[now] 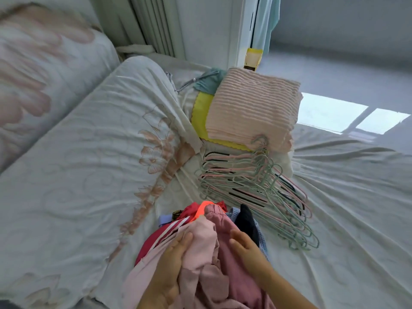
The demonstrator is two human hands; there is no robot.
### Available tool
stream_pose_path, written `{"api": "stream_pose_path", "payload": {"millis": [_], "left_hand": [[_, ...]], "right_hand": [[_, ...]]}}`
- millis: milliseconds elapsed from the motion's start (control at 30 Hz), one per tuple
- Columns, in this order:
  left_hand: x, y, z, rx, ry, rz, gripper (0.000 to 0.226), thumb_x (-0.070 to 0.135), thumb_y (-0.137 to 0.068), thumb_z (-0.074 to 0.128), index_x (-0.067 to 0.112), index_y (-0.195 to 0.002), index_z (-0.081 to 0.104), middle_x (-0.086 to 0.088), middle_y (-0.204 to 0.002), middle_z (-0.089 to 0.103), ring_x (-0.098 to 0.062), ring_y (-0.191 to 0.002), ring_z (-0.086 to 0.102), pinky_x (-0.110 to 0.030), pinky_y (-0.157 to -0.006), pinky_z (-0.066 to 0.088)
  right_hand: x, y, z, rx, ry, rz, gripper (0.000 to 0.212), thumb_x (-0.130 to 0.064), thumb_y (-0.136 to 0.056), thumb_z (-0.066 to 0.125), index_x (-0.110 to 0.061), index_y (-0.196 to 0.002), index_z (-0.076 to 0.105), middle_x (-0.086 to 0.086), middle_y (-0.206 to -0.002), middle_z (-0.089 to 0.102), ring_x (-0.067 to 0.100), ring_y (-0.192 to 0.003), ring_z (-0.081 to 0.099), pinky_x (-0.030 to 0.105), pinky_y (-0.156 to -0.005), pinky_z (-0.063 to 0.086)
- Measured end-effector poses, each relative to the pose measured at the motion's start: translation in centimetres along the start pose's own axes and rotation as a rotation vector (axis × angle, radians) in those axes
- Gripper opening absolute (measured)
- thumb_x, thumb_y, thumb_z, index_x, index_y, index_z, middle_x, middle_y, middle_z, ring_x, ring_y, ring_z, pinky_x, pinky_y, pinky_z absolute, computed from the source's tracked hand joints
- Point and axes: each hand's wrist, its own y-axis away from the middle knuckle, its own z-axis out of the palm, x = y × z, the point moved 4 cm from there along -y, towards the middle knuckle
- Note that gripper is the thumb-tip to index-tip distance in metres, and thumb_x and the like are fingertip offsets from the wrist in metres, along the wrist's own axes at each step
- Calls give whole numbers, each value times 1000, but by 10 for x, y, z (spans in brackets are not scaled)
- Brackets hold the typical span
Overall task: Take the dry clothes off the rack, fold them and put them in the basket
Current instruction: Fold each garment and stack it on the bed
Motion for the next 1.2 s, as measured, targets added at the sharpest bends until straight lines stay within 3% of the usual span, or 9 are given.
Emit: {"api": "stream_pose_path", "payload": {"millis": [133,233,333,500,633,800,933,1067,1200], "left_hand": [[39,40,48,-211,16,83,69,37,-48,88,-4,-100,68,-31,-102,64,-33,-86,64,-38,-74,54],[62,75,94,-351,32,97,50,32,-49,86,-3,-81,72,-27,-78,66,-29,-64,66,-32,-54,55],[74,109,146,-458,22,121,69,35,-37,93,-1,-91,69,-23,-79,66,-26,-68,65,-30,-60,56],[59,169,219,-580,26,81,75,30,-44,92,2,-107,63,-20,-92,64,-30,-83,63,-40,-80,52],[30,227,281,-680,-18,152,60,26,-46,91,6,-98,67,-17,-89,66,-27,-81,65,-38,-80,53],[-18,285,359,-690,-110,258,71,28,-54,87,3,-114,59,-18,-98,64,-28,-89,63,-44,-89,50],[-30,307,394,-622,-251,441,25,28,-76,68,8,-92,70,-11,-88,70,-20,-80,67,-33,-76,58],[-34,301,393,-508,-477,598,31,36,-76,68,13,-96,69,-9,-98,69,-24,-96,61,-37,-90,50],[-57,290,387,-429,-691,566,20,31,-75,72,14,-86,71,-8,-87,70,-24,-86,61,-35,-79,49]], "right_hand": [[9,41,-30,-101,-234,28,36,2,-89,56,-13,-121,49,0,-116,61,-10,-83,63,10,-70,48],[15,70,-57,-115,-350,-48,77,-30,-66,84,-8,-130,47,1,-117,66,4,-100,64,22,-83,50],[12,105,-83,-155,-457,-114,96,-39,-50,90,-11,-132,46,13,-119,65,23,-110,62,30,-87,50],[15,164,-139,-117,-493,-168,103,-50,-37,91,-16,-127,53,20,-112,64,26,-101,65,34,-85,52],[12,225,-197,-112,-524,-259,65,-30,-56,86,-17,-115,63,7,-105,71,18,-94,66,26,-75,52],[31,295,-282,30,-431,-369,26,-3,-84,61,-6,-110,65,10,-103,71,18,-95,65,27,-82,53],[62,348,-358,172,-394,-393,24,-14,-80,67,0,-100,65,14,-96,71,19,-89,65,28,-79,52],[86,401,-438,309,-285,-356,48,-42,-54,73,-7,-77,51,6,-70,49,19,-71,46,30,-66,35],[84,439,-489,320,-139,-329,31,-29,-69,79,-8,-78,57,1,-67,52,9,-58,48,21,-53,36]]}}
